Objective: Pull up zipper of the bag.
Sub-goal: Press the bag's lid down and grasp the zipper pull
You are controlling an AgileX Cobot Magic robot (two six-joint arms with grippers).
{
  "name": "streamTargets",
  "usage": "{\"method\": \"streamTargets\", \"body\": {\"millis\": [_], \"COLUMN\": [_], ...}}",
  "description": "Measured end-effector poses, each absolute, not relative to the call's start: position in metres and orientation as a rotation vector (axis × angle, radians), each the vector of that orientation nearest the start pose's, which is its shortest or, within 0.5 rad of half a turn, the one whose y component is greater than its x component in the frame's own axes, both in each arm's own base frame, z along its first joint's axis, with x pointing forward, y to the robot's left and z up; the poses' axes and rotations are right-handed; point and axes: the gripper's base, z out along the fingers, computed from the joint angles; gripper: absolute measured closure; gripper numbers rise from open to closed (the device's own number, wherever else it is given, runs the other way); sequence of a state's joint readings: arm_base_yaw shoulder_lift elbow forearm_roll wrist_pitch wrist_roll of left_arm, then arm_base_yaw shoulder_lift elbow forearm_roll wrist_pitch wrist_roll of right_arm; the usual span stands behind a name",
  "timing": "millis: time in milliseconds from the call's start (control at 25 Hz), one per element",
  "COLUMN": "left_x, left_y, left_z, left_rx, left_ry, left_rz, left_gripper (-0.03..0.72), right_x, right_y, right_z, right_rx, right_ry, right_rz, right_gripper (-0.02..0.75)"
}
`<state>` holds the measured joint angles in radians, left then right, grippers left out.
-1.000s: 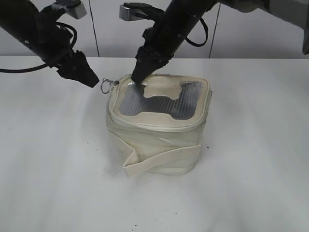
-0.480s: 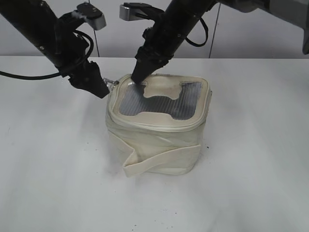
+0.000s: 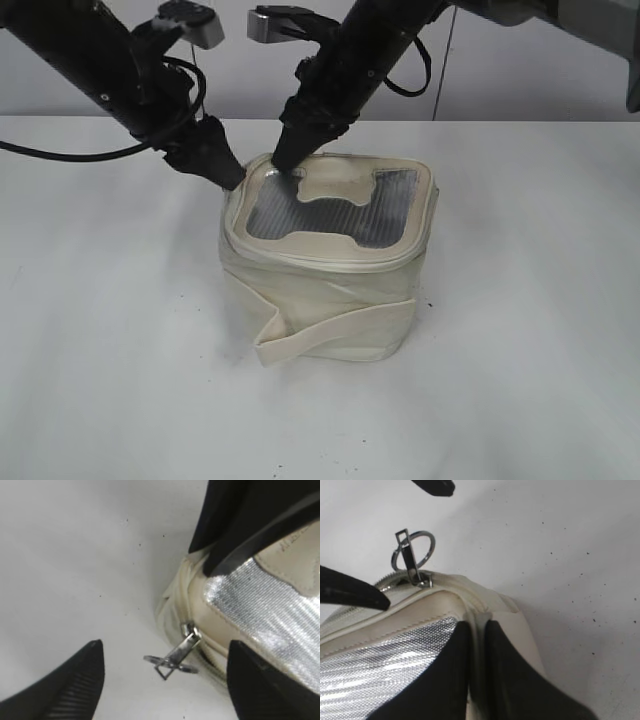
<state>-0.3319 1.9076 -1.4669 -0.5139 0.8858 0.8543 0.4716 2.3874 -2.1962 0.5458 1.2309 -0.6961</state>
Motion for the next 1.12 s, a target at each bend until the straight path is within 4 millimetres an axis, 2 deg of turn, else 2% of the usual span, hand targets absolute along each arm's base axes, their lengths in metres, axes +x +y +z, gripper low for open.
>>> {"method": "streamTargets", "body": {"millis": [120,480,520,760,1120], "left_x": [0.373,0.377,0.376,0.373,0.359], "left_y": [-0.163,-0.16,-0.159,-0.156,-0.156], "left_z": [0.229,0.226,0.225,0.224,0.224], "left_rx": [1.212,1.254,1.272,1.312,1.377], "left_ry": [2.405,2.39,2.393,2.426,2.518], "left_rz": [-0.45,-0.354,-0.337,-0.331,-0.427], "left_gripper": [0.171,0.648,0.674,0.691,0.691], "right_x": [0.431,0.431,0.431,0.431,0.433], "right_y": [0.27,0.27,0.27,0.27,0.268], "right_z": [0.208,0.208,0.208,0.208,0.21], "right_rx": [-1.378,-1.378,-1.378,-1.369,-1.327], "right_ry": [2.397,2.397,2.397,2.404,2.438], "right_rz": [0.717,0.717,0.717,0.719,0.69], "right_gripper": [0.677,0.677,0.677,0.677,0.679]}}
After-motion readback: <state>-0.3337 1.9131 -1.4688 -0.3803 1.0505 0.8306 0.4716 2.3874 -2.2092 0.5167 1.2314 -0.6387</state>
